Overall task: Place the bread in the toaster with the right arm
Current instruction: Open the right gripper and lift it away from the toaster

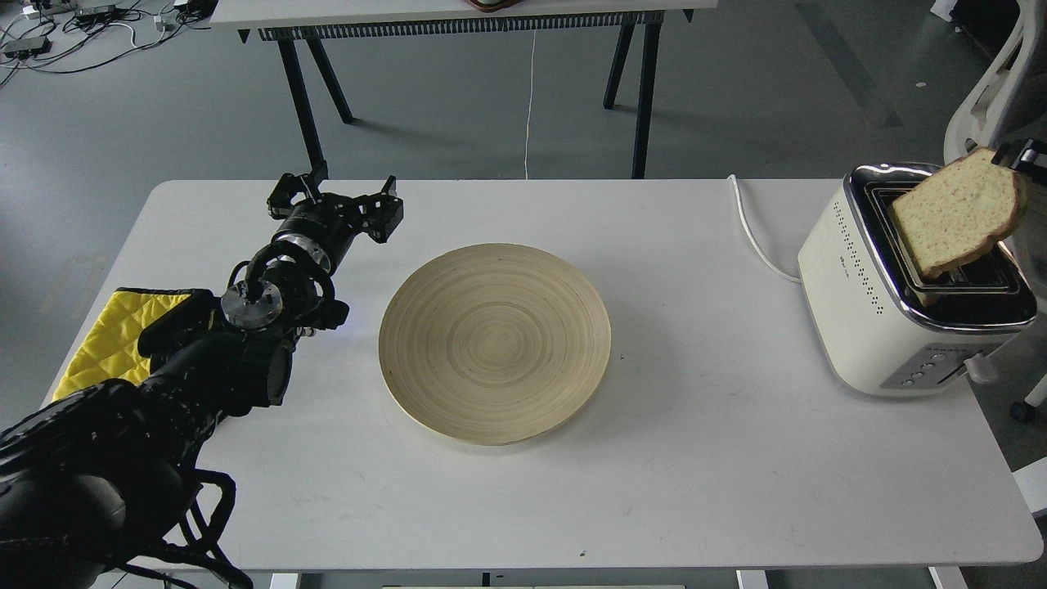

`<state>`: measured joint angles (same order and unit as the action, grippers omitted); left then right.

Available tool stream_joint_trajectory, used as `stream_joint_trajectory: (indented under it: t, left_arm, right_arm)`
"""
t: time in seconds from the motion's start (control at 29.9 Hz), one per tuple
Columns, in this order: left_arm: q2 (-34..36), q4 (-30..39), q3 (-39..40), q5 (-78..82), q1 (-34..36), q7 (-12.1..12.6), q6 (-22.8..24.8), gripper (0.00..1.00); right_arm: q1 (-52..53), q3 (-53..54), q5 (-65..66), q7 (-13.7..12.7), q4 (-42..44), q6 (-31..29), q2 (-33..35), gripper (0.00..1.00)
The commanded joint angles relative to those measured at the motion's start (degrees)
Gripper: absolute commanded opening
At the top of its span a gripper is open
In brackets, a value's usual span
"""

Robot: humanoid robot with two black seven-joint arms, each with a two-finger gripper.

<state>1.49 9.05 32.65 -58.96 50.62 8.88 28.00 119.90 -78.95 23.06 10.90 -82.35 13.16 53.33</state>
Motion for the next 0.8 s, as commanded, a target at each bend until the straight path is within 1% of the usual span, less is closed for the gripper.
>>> stream_joint_trajectory:
  t: [0.0,0.03,0.1,0.23,0.37,0.43,0.5,0.6,0.67,0.77]
  left_arm:
    - [0.0,0.0,0.0,0.0,0.0,0.0,0.0,1.0]
    - [0.0,0.0,0.0,0.0,0.0,0.0,0.0,1.0]
    - [0.0,0.0,0.0,0.0,0.0,0.0,0.0,1.0]
    - [0.0,0.0,0.0,0.0,0.0,0.0,0.0,1.0]
    - [0.0,0.0,0.0,0.0,0.0,0.0,0.0,1.0]
    - [0.0,0.0,0.0,0.0,0.0,0.0,0.0,1.0]
    - [0.0,0.0,0.0,0.0,0.0,0.0,0.0,1.0]
    - [0.0,0.0,0.0,0.0,0.0,0.0,0.0,1.0]
    - [0.0,0.0,0.0,0.0,0.0,0.0,0.0,1.0]
    - [0.0,0.0,0.0,0.0,0.0,0.0,0.0,1.0]
  right_arm:
    - [-1.1,1.0,-2.6,0.0,0.2,0.0,-0.1,0.92]
    - [-1.7,1.6,-3.2,0.0,0.3,0.0,-0.2,0.95]
    - [-2.5,3.8,-3.8,0.0,0.4,0.1,-0.2,0.96]
    - [-4.0,11.4,-5.5,0.1,0.6,0.6,-0.2,0.97]
    - [-10.3,24.2,-7.5,0.3,-0.1,0.6,-1.7,0.96]
    - [-17.3,32.5,-7.4,0.3,0.2,0.7,-4.9,0.96]
    - [-22.8,38.7,-7.5,0.3,0.9,1.5,-8.0,0.96]
    - [-29.9,48.3,-7.6,0.2,2.4,5.6,-12.5,0.96]
    - [-35.1,54.9,-9.0,0.1,5.0,8.2,-17.4,0.96]
    - [-42.0,64.4,-17.0,0.6,11.3,10.4,-24.7,0.95]
